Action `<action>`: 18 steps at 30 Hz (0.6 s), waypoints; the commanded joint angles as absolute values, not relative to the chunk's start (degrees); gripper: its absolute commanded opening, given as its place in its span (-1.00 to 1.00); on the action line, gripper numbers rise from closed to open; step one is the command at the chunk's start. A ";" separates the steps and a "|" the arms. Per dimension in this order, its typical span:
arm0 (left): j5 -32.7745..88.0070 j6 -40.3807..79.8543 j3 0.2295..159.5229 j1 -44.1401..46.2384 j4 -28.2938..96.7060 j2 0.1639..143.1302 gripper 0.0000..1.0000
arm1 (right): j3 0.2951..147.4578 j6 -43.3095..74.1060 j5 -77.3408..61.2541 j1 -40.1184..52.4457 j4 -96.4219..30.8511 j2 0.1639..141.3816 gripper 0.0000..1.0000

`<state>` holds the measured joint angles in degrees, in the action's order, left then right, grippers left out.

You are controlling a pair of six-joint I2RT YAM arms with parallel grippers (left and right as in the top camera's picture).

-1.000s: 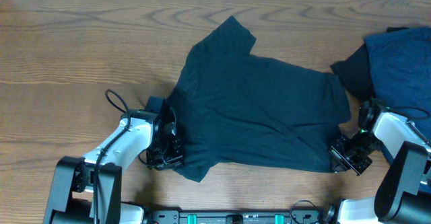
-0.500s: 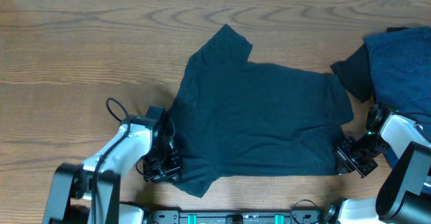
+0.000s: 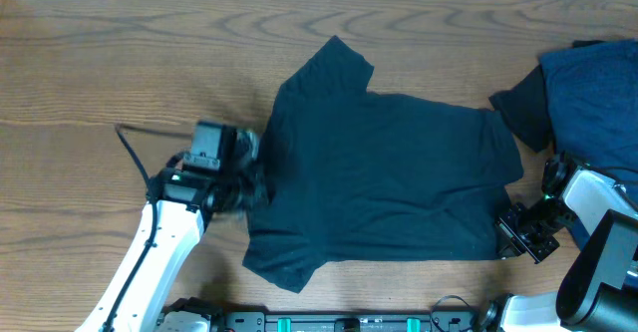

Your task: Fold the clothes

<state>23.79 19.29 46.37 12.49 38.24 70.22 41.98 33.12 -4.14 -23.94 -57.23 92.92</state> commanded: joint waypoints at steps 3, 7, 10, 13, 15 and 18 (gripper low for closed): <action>23.27 17.43 47.18 12.64 25.30 76.09 -0.56 | 40.86 34.22 1.06 -24.73 -55.37 93.54 -0.97; 22.48 17.43 47.18 12.56 14.48 84.36 -0.63 | 40.86 34.22 1.06 -24.73 -55.16 93.54 -0.98; 22.20 17.45 47.18 12.56 7.38 90.72 -0.71 | 40.86 34.22 1.06 -24.73 -55.05 93.54 -0.98; 20.62 17.47 47.18 12.56 2.17 95.88 -0.72 | 40.86 34.22 1.06 -24.73 -55.07 93.54 -0.99; 18.00 17.98 47.20 12.56 0.27 98.70 -0.72 | 40.86 34.22 1.06 -24.73 -55.05 93.54 -0.97; 12.53 18.13 47.18 12.51 0.12 101.51 -0.73 | 40.86 34.22 1.08 -24.73 -55.05 93.54 -0.97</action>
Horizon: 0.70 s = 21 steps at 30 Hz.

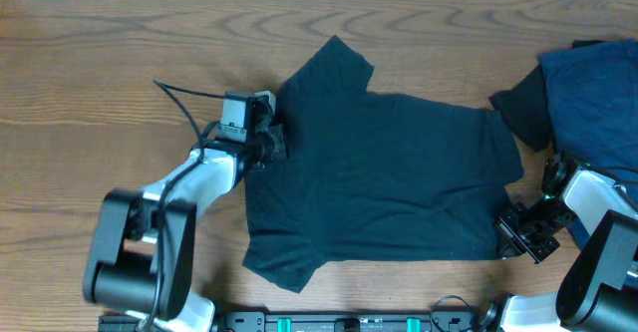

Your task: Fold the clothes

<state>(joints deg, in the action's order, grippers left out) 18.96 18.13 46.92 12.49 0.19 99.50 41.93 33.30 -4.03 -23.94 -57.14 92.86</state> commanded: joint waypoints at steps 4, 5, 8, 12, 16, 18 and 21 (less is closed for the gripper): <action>8.14 18.11 47.18 11.53 2.20 103.94 -0.73 | 40.86 34.22 1.08 -24.73 -54.94 93.54 -0.97; 7.22 18.11 47.18 10.96 2.94 104.51 -0.73 | 40.86 34.20 1.08 -24.73 -54.85 93.54 -0.97; 5.28 18.13 47.18 8.64 5.26 105.49 -0.73 | 40.86 34.22 1.08 -24.73 -54.83 93.54 -0.98; 5.32 18.33 47.18 4.71 6.37 105.71 -0.73 | 40.86 34.22 1.06 -24.69 -54.85 93.54 -0.97; 6.15 18.28 47.18 1.63 5.87 105.71 -0.73 | 40.86 34.20 1.06 -24.69 -54.87 93.54 -0.98; 8.21 18.26 47.18 0.78 5.04 105.71 -0.73 | 40.86 34.20 1.04 -24.69 -54.87 93.54 -0.97; 10.02 17.61 47.79 0.56 4.58 105.19 -0.72 | 41.06 33.67 0.12 -24.69 -54.74 93.54 -0.98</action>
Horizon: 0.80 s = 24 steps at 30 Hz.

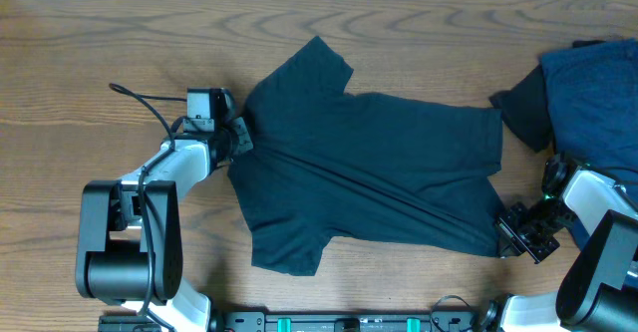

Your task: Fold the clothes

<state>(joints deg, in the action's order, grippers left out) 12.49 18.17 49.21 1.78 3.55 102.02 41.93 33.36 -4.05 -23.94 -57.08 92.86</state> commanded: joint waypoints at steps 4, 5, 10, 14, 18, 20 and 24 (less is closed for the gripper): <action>12.47 17.63 50.37 0.56 6.48 102.69 -0.70 | 43.94 28.88 -6.24 -24.69 -55.83 93.54 -0.98; 13.50 17.63 51.24 0.56 7.31 101.71 -0.70 | 45.08 28.42 -7.27 -24.69 -56.66 93.54 -0.98; 17.58 17.72 55.33 0.56 14.33 94.54 -0.68 | 52.21 28.14 -8.12 -24.67 -62.96 93.54 -0.98; 17.58 19.00 55.75 0.95 24.82 87.66 -0.68 | 56.25 26.52 -9.93 -24.36 -66.50 93.38 -0.98; 17.61 19.22 55.75 2.35 37.67 83.77 -0.67 | 55.33 26.50 -9.50 -23.51 -65.21 93.23 -0.97; 17.61 19.18 55.72 3.92 43.31 83.48 -0.68 | 53.39 26.50 -9.45 -22.70 -63.26 93.23 -0.97; 17.61 19.16 54.94 7.68 49.10 84.16 -0.68 | 48.62 26.50 -9.23 -21.45 -56.40 93.25 -0.97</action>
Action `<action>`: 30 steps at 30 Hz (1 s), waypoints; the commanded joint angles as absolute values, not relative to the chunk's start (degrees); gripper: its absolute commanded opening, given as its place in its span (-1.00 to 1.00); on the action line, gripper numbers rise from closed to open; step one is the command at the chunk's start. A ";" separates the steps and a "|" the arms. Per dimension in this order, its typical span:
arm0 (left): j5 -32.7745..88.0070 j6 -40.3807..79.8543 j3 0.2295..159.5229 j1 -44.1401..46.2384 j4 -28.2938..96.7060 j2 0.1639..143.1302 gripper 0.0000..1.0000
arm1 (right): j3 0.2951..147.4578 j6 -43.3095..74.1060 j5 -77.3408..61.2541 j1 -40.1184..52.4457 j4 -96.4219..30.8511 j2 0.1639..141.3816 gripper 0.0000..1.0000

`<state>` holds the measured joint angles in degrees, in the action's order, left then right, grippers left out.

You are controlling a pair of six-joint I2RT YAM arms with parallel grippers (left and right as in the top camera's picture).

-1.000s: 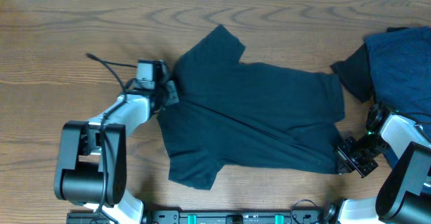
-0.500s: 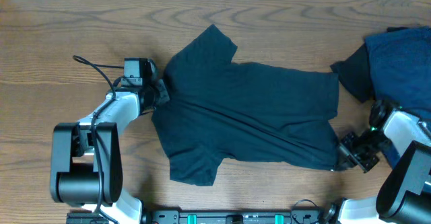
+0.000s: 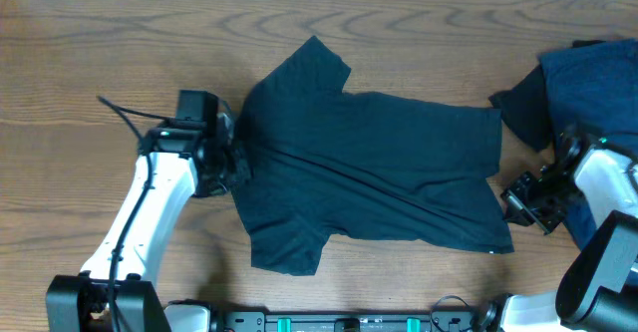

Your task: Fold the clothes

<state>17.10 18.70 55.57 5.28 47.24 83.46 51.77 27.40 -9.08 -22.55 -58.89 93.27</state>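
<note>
A dark teal T-shirt (image 3: 374,177) lies spread flat on the wooden table (image 3: 90,63), neck to the left and hem to the right, with long creases running across its body. My left gripper (image 3: 232,163) sits at the shirt's left edge by the neck; its jaws are hidden under the wrist. My right gripper (image 3: 520,197) is just off the shirt's right hem, above the lower hem corner (image 3: 501,244), apparently apart from the cloth. Whether either gripper is open is not visible.
A heap of blue clothes (image 3: 588,88) lies at the far right, one dark flap (image 3: 523,108) reaching toward the shirt's upper hem corner. The left arm's black cable (image 3: 125,118) loops over the table on the left.
The right gripper has moved up along the hem, away from the lower corner, which stayed put. The left wrist sits slightly lower at the neck edge. The shirt itself has not shifted.
The left gripper was first beside the shirt's left edge, then at the neck. After that the whole shirt lay further left with fresh diagonal creases, the right gripper staying at the lower hem corner. Now the right gripper is off that corner.
</note>
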 commanded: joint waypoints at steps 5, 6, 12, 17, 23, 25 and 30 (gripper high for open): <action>17.58 19.20 52.18 13.28 50.35 85.21 -0.68 | 44.84 26.48 -9.26 -21.34 -49.58 93.27 -0.98; 17.58 19.22 51.53 14.11 50.50 85.36 -0.67 | 44.53 26.48 -9.26 -21.34 -49.25 93.27 -0.97; 17.56 19.22 47.48 15.57 53.10 85.76 -0.68 | 43.94 25.39 -8.62 -21.34 -48.82 93.27 -0.97; 17.56 22.70 40.51 15.57 48.56 85.76 -0.68 | 43.42 25.78 -5.28 -21.34 -48.38 93.27 -0.97; 17.54 24.82 34.06 15.57 42.44 85.76 -0.68 | 42.98 31.75 4.23 -21.39 -49.78 93.27 -0.97; 17.56 25.30 33.87 15.57 42.30 85.76 -0.68 | 42.98 34.41 7.16 -21.67 -50.74 93.27 -0.96; 17.56 25.43 33.87 15.57 42.30 85.73 -0.68 | 43.00 36.45 7.16 -23.14 -50.98 93.27 -0.90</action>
<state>18.26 24.58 35.90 15.46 43.44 84.53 44.60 33.10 0.91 -21.87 -51.22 92.62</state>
